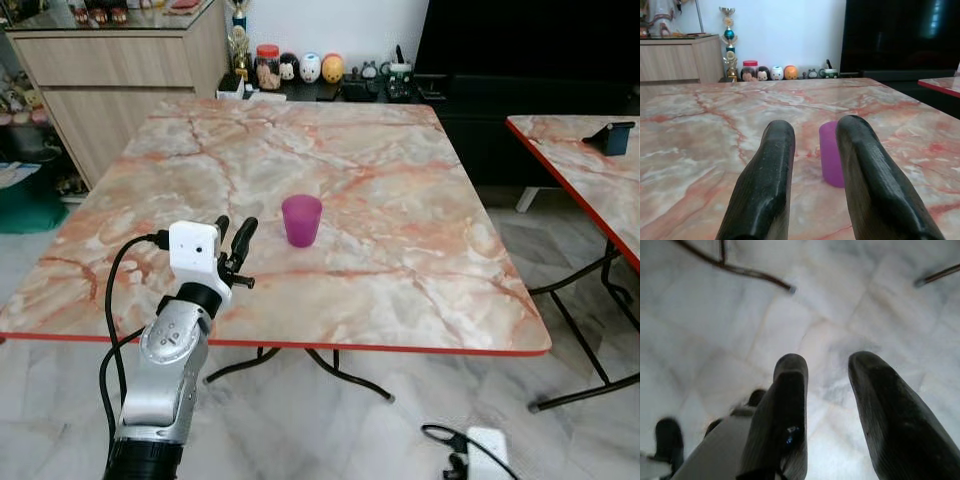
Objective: Setting the table
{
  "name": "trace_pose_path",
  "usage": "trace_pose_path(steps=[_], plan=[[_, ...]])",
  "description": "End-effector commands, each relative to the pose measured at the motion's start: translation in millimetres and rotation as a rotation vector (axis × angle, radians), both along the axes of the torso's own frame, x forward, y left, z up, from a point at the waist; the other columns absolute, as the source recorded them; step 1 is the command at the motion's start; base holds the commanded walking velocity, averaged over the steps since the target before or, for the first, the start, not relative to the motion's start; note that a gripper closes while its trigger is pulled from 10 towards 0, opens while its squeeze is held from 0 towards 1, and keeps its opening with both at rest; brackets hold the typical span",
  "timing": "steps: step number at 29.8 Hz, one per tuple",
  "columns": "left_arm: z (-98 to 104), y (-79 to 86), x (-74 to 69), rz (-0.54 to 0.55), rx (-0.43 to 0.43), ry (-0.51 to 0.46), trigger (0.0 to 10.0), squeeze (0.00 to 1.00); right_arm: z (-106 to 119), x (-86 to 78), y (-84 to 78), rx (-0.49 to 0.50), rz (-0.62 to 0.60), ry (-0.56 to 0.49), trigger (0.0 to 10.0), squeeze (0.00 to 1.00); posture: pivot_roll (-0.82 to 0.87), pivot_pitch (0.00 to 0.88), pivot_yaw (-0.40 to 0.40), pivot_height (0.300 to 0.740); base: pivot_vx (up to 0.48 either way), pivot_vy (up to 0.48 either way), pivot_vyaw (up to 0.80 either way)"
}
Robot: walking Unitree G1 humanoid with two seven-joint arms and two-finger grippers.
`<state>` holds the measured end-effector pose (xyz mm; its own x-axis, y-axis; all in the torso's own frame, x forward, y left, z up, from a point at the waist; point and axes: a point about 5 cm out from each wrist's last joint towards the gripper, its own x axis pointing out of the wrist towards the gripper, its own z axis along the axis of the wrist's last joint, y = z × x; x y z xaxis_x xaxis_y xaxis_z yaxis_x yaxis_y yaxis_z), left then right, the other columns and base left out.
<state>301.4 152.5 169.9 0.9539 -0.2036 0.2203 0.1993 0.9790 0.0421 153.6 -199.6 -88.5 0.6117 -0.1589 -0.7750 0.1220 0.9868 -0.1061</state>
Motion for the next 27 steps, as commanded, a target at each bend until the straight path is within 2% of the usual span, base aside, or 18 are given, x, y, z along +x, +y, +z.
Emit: trace_pose_path(steps=[1,6,14,19,25,27], plan=[[1.4,-2.9,1.0,-0.009,0.008,-0.008,10.0,0.0,0.9,2.2,1.8,0.0,0.026,-0.015,10.0,0.0,0.11,0.0,-0.041,0.727,0.0,0.0,0.0],[0.5,-6.9,1.2,-0.023,0.005,-0.005,10.0,0.0,-0.9,3.6,17.4,-0.002,0.194,-0.017,10.0,0.0,0.11,0.0,-0.039,0.727,0.0,0.0,0.0],[0.9,-8.6,1.0,-0.036,0.003,-0.003,10.0,0.0,-1.8,4.8,13.4,0.024,0.144,-0.002,10.0,0.0,0.11,0.0,-0.041,0.727,0.0,0.0,0.0],[0.0,-8.7,0.6,-0.035,0.022,-0.003,10.0,0.0,-3.2,1.5,17.6,0.028,0.143,-0.009,10.0,0.0,0.11,0.0,-0.04,0.727,0.0,0.0,0.0],[-0.5,-10.0,0.3,-0.039,0.01,0.002,10.0,0.0,-3.5,0.7,16.4,0.039,0.107,-0.011,10.0,0.0,0.11,0.0,-0.038,0.727,0.0,0.0,0.0],[0.1,-9.6,1.3,-0.033,-0.035,0.016,10.0,0.0,-3.7,0.8,16.1,0.04,0.11,-0.007,10.0,0.0,0.12,0.0,-0.039,0.727,0.0,0.0,0.0]])
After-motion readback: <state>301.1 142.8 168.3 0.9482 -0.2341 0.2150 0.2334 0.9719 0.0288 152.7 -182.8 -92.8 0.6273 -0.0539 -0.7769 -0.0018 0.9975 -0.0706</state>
